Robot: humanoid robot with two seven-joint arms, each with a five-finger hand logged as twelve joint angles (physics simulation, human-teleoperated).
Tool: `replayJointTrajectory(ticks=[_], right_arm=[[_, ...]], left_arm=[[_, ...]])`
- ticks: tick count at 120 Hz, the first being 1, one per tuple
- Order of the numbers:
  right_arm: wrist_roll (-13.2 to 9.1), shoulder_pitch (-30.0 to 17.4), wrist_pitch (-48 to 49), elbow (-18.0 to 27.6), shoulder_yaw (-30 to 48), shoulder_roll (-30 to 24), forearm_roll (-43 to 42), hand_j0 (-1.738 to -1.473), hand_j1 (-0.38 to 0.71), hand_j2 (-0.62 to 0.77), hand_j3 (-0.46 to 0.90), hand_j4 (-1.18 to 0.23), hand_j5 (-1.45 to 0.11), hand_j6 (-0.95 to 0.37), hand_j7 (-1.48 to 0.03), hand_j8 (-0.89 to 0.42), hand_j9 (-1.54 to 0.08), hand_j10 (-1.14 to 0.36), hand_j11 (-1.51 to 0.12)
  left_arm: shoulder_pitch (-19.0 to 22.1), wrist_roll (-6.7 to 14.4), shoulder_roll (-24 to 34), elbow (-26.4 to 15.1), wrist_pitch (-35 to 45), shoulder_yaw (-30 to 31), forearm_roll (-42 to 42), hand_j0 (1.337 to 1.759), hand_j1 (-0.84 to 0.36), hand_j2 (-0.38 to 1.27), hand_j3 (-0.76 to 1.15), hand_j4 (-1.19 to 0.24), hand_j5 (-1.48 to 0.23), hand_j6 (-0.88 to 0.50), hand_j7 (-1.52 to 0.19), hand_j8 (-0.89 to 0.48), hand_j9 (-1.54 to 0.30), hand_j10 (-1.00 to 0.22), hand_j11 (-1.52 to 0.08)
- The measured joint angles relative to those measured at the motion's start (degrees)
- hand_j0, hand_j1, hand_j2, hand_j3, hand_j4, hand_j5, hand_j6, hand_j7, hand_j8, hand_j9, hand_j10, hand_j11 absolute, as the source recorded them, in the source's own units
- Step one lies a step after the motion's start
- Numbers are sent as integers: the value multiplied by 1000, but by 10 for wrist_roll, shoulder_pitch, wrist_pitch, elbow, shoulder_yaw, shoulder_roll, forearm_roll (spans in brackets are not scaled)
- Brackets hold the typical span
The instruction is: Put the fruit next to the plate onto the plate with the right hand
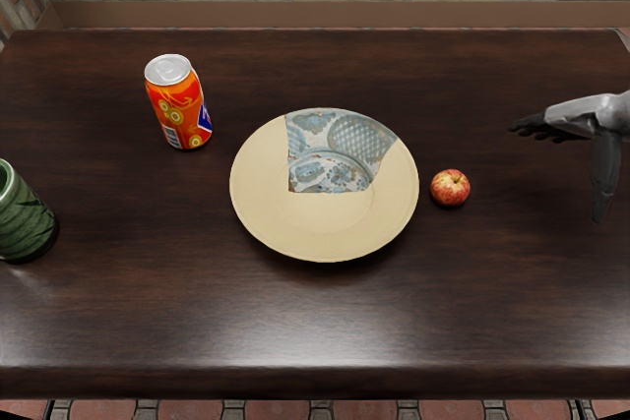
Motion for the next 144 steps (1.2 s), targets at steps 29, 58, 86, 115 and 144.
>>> replayJointTrajectory(ticks=[29,58,86,115,144], right_arm=[[-32,8,0,18,13,1,3,-1658,-349,0,0,-7,-1,-9,0,-8,-1,-6,0],[-54,21,0,46,35,14,3,-1658,-349,0,0,-7,-1,-9,0,-7,-1,-5,0],[-56,14,-37,97,45,11,-2,-1658,-349,0,0,-6,-1,-8,0,-7,-1,-5,0],[-56,-18,-157,121,43,4,-49,-1658,-349,0,0,-7,-1,-9,0,-7,-1,-5,0],[-56,-54,-226,125,43,79,-117,-1658,-349,1,0,-6,-1,-9,0,-7,-1,-5,0]], left_arm=[[0,0,0,0,0,0,0,1658,339,2,0,-9,-11,-9,-11,-9,-11,-9,-11],[0,0,0,0,0,0,0,1658,339,2,0,-9,-11,-9,-11,-9,-11,-9,-11],[0,0,0,0,0,0,0,1658,339,2,0,-9,-11,-9,-11,-9,-11,-9,-11],[0,0,0,0,0,0,0,1658,339,2,0,-9,-11,-9,-11,-9,-11,-9,-11],[0,0,0,0,0,0,0,1658,339,2,0,-9,-11,-9,-11,-9,-11,-9,-11]])
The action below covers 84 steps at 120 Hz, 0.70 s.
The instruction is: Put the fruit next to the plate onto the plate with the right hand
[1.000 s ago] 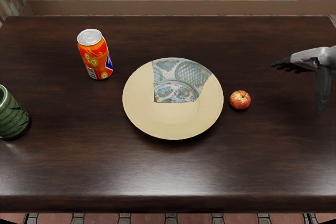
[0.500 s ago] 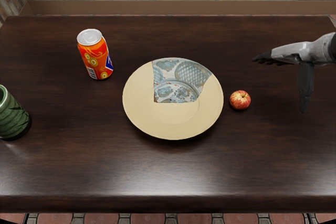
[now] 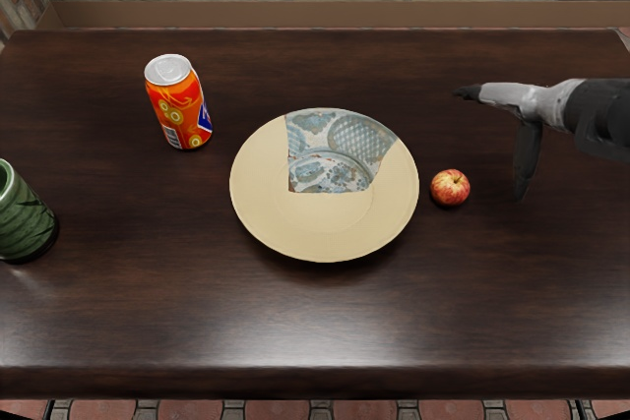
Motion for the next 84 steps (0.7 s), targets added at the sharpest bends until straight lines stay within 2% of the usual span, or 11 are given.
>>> replayJointTrajectory(ticks=[24,41,59,84], right_arm=[[0,-42,-46,4,-1,31,-12,-1658,-349,1,0,-5,-1,-8,0,-6,-1,-4,0],[0,-78,-91,15,0,35,-60,-1658,-349,2,0,-5,-1,-7,0,-6,-1,-4,0],[0,-97,-131,39,-1,35,-98,-1658,-349,2,0,-5,-1,-7,0,-5,-1,-4,0],[0,-122,-173,47,-1,48,-131,-1658,-349,2,0,-5,-1,-7,0,-5,-1,-4,0]], left_arm=[[0,0,0,0,0,0,0,1658,339,2,0,-9,-11,-9,-11,-9,-11,-9,-11],[0,0,0,0,0,0,0,1658,339,2,0,-9,-11,-9,-11,-9,-11,-9,-11],[0,0,0,0,0,0,0,1658,339,2,0,-9,-11,-9,-11,-9,-11,-9,-11],[0,0,0,0,0,0,0,1658,339,2,0,-9,-11,-9,-11,-9,-11,-9,-11]])
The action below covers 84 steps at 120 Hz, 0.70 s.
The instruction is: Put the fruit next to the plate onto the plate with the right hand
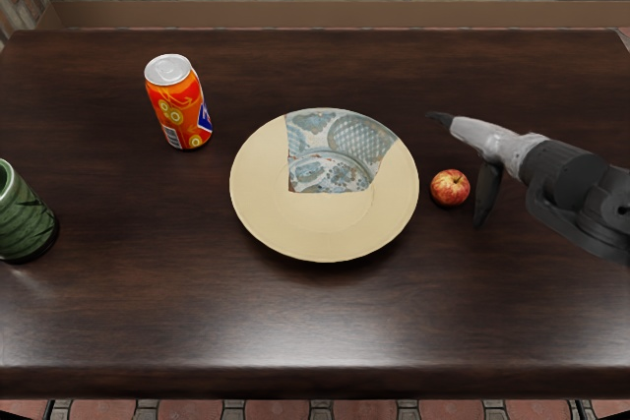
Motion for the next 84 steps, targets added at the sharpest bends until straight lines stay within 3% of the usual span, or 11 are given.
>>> replayJointTrajectory(ticks=[41,84], right_arm=[[0,-33,-41,1,1,19,-42,-1658,-338,0,0,-15,-15,-17,-14,-15,-14,-14,-14],[0,-44,-47,0,-1,19,-69,-1658,-217,-19,0,-116,-146,-118,-145,-117,-146,-115,-145]], left_arm=[[0,0,0,0,0,0,0,1658,339,2,0,-9,-11,-9,-11,-9,-11,-9,-11],[0,0,0,0,0,0,0,1658,339,2,0,-9,-11,-9,-11,-9,-11,-9,-11]])
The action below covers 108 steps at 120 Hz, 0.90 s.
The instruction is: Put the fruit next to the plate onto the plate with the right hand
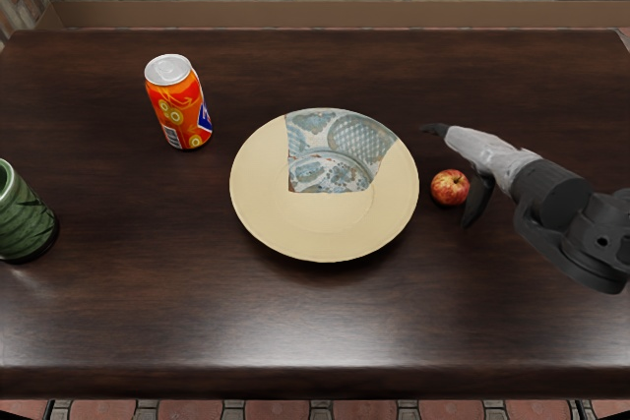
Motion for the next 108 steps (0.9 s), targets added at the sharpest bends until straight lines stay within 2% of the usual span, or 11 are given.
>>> replayJointTrajectory(ticks=[54,108], right_arm=[[0,-13,2,-18,-8,1,-42,-1658,-102,-38,0,-213,-271,-215,-270,-214,-271,-212,-271],[0,-28,-25,-41,-8,36,-72,-1658,-14,-53,0,-286,-367,-288,-366,-287,-367,-285,-366]], left_arm=[[0,0,0,0,0,0,0,1658,339,2,0,-9,-11,-9,-11,-9,-11,-9,-11],[0,0,0,0,0,0,0,1658,339,2,0,-9,-11,-9,-11,-9,-11,-9,-11]])
